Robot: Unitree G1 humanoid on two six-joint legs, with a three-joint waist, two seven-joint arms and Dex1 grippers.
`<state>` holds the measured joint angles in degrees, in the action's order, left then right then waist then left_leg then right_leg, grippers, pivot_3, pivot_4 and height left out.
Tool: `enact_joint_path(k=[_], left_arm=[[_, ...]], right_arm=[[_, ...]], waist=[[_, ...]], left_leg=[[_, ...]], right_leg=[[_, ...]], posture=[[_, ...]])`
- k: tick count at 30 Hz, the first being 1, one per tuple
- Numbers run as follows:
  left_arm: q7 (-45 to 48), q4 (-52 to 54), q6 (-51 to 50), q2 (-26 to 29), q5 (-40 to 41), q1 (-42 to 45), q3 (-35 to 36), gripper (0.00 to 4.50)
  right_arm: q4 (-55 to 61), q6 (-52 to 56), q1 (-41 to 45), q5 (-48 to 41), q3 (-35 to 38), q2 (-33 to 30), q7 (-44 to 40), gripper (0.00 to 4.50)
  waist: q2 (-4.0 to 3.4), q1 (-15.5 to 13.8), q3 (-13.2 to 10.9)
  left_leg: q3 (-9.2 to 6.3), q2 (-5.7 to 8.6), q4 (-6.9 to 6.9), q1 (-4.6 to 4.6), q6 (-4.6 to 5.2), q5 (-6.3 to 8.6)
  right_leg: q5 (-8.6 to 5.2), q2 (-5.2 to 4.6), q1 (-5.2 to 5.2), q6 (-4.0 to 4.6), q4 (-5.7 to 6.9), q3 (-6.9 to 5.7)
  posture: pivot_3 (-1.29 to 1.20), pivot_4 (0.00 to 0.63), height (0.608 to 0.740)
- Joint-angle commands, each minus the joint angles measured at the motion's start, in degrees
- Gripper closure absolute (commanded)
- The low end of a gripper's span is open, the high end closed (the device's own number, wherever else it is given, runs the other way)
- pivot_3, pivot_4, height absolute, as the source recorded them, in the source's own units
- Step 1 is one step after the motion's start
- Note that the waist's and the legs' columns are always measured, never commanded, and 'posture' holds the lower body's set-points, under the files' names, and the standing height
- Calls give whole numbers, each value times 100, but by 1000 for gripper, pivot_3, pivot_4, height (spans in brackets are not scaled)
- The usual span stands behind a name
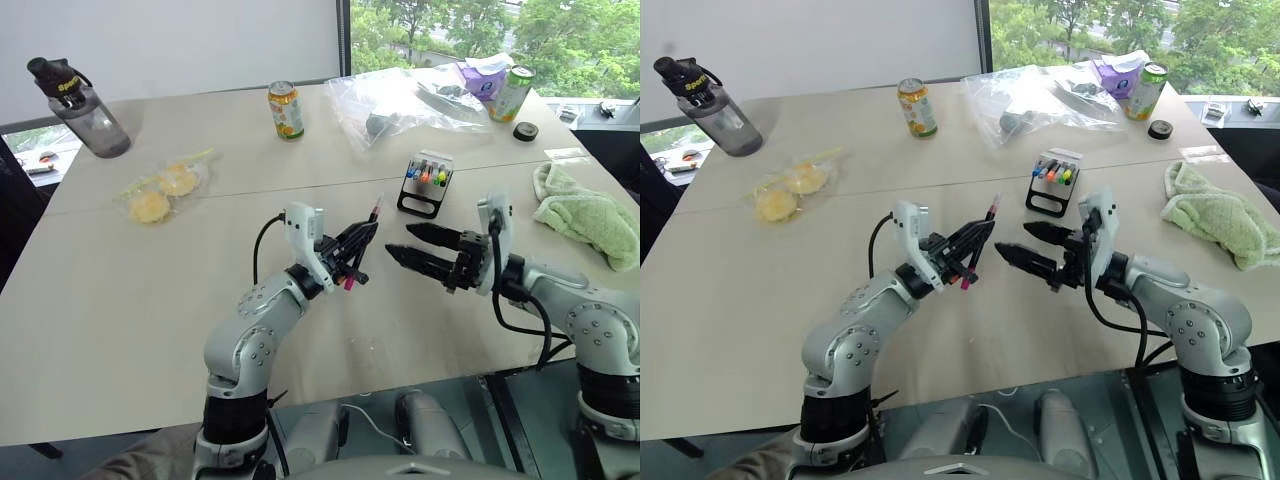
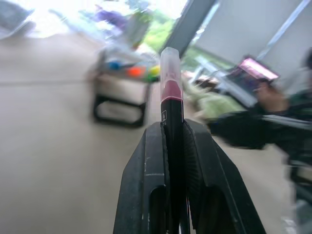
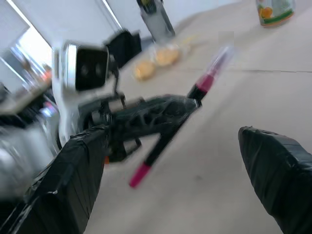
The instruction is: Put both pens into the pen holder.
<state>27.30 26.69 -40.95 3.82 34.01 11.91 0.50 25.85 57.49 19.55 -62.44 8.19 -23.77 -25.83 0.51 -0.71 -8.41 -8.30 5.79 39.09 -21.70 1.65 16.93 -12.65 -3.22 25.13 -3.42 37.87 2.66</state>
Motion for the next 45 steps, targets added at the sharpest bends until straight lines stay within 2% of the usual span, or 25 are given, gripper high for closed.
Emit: enact_joint_path(k=[1,11,14,19,21,22,23,24,25,26,28,30,33,37,41,45], left_arm=[[274,312,169,53,435,-59,-40,4472],[451,485,132,224,1030,-105,-242,4472],[419,499,115,286,1118,-104,-276,4500],[375,487,108,379,1214,-104,-323,4500],[354,463,114,416,1223,-115,-337,4500],[317,448,99,419,1254,-126,-326,4500],[299,437,43,444,1305,-128,-321,4500],[296,432,9,470,1344,-128,-318,3538],[278,436,0,506,1322,-124,-321,3366],[245,433,27,549,1246,-116,-331,2723],[37,358,8,648,1017,-63,-345,1826],[-29,279,52,978,593,11,-428,825],[42,148,343,1519,-53,84,-500,825],[743,109,602,2346,-208,218,-286,825],[1215,3,637,2848,-43,366,28,825],[1426,133,539,3028,199,353,273,825]], right_arm=[[33,172,170,-765,256,170,619,0],[-48,139,419,-1373,181,163,1111,0],[-54,71,456,-1428,158,187,1179,729],[-63,-7,491,-1478,147,200,1208,3223],[-61,-30,499,-1504,129,179,1194,4088],[-59,-37,500,-1520,121,165,1194,4381],[-52,-45,502,-1532,113,152,1178,4404],[-44,-54,504,-1535,107,143,1160,4405],[-28,-71,509,-1534,102,130,1123,4405],[-14,-91,516,-1525,95,116,1083,4406],[26,-165,541,-1405,69,66,971,4406],[115,-485,641,-787,-55,-108,648,4406],[125,-1162,848,245,-318,-313,213,4406],[-162,-2772,1230,2421,-1219,-818,-638,4406],[-1357,-5433,1657,4559,-1966,-829,-1211,4406],[-2663,-7309,2237,5514,-2066,-655,-1396,4406]], waist=[[0,-7,0],[0,0,0],[0,5,0],[0,3,0],[-1,5,0],[-1,4,0],[-1,3,0],[-1,3,0],[-1,2,0],[-1,3,0],[-1,6,0],[-2,7,-1],[-3,12,-2],[-5,18,-4],[-5,41,-5],[-4,117,-7]], left_leg=[[0,0,0,0,0,0],[0,1,0,0,2,0],[1,2,0,0,2,0],[1,1,0,0,2,0],[0,1,0,0,2,0],[1,1,0,0,1,0],[0,1,-1,0,2,0],[0,1,-1,0,1,0],[0,1,-1,0,2,0],[0,1,-1,0,2,0],[0,1,-1,0,2,0],[1,1,-2,1,2,0],[3,1,-3,2,2,0],[10,1,-9,-10,1,0],[9,0,-20,-8,0,0],[12,1,-21,-8,0,0]], right_leg=[[0,0,0,0,0,0],[0,2,0,0,-1,0],[0,2,0,0,-1,1],[0,3,0,0,-1,1],[0,2,0,0,-1,1],[0,3,0,0,-1,1],[0,3,0,0,-1,1],[0,3,0,0,-1,1],[0,3,0,0,-1,1],[0,2,0,0,-2,1],[0,3,0,0,-2,1],[0,3,0,0,-1,1],[0,7,0,0,-1,1],[0,7,21,0,0,6],[-1,6,22,0,-5,5],[0,5,23,0,-7,8]], posture=[[0,150,739],[0,150,739],[0,150,739],[0,150,739],[0,150,739],[0,150,739],[0,150,739],[0,150,739],[0,150,739],[0,150,739],[0,150,739],[0,150,739],[0,150,739],[0,150,739],[0,150,739],[0,150,739]])
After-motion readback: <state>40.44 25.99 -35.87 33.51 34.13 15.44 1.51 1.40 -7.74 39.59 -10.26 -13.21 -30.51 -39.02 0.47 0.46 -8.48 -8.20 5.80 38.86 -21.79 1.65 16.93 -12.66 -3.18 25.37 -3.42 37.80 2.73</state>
